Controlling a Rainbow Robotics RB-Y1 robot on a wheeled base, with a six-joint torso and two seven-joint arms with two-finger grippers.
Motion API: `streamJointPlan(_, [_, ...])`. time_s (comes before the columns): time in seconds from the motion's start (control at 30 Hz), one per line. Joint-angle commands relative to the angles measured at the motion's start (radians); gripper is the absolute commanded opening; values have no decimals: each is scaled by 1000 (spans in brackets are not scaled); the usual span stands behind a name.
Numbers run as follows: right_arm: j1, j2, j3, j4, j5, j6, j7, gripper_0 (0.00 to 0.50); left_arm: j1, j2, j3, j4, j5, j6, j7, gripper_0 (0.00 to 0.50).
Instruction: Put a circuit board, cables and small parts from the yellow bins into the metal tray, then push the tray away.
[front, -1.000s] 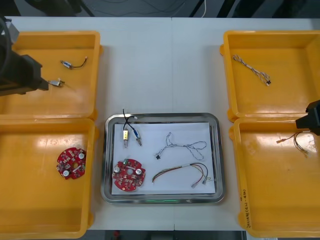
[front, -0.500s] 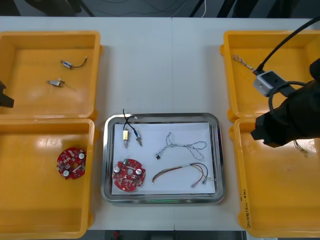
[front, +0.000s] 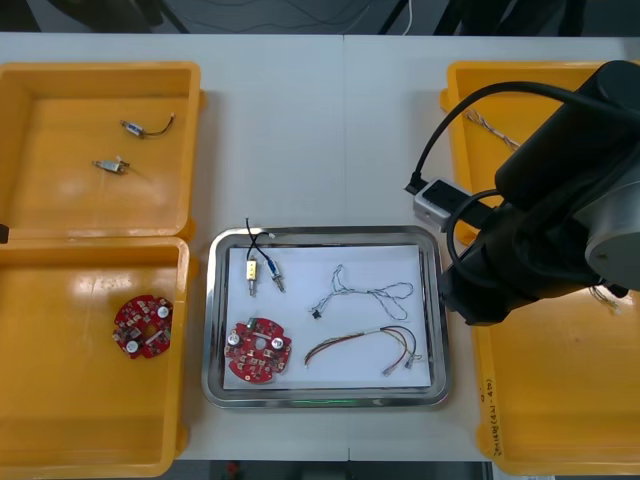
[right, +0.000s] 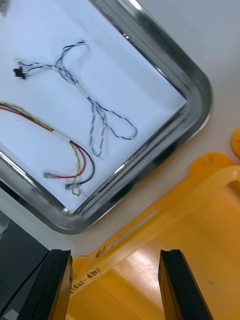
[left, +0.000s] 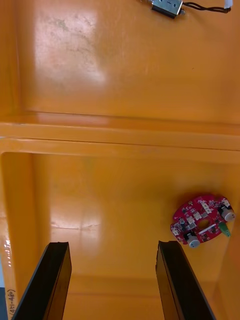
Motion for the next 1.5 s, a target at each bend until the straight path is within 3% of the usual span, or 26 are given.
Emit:
streamJointPlan(0.03, [-65,41,91,-41,29,3,14,500,27,-53,36,-44,-20,6,-126,500])
streamJointPlan(0.33, [-158,107,271,-41,60,-24,51,500,56,-82,32,-84,-38,6,-130,500])
streamJointPlan(0.57, [-211,186,415,-40,135,-47,95,500,56,-82,32,-84,-38,6,-130,500])
streamJointPlan(0.8, [-218,232,514,8,221,-119,249,500,56,-82,32,-84,-38,6,-130,500])
streamJointPlan(1.1, [-218,311,542,179,190,-161,431,500,56,-82,32,-84,-38,6,-130,500])
streamJointPlan(1.5, [-263,365,685,301,167,-200,419,500,56,-82,32,-84,-38,6,-130,500])
